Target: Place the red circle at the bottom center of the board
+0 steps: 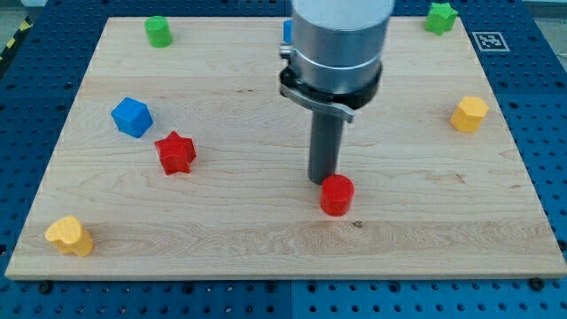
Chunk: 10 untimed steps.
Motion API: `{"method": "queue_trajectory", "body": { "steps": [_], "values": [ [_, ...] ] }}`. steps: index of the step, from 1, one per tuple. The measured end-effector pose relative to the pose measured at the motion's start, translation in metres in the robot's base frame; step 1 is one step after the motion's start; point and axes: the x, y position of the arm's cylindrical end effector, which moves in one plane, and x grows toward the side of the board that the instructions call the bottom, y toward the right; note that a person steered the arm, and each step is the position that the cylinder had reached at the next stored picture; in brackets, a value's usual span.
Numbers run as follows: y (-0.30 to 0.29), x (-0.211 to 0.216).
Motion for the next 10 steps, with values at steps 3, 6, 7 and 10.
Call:
{"method": "queue_trajectory", "body": {
  "steps": [3,6,7,10],
  "values": [
    [0.047,0.056],
    [0.028,0.058],
    [0.028,0.058],
    [-0.061,0.015]
  ]
}}
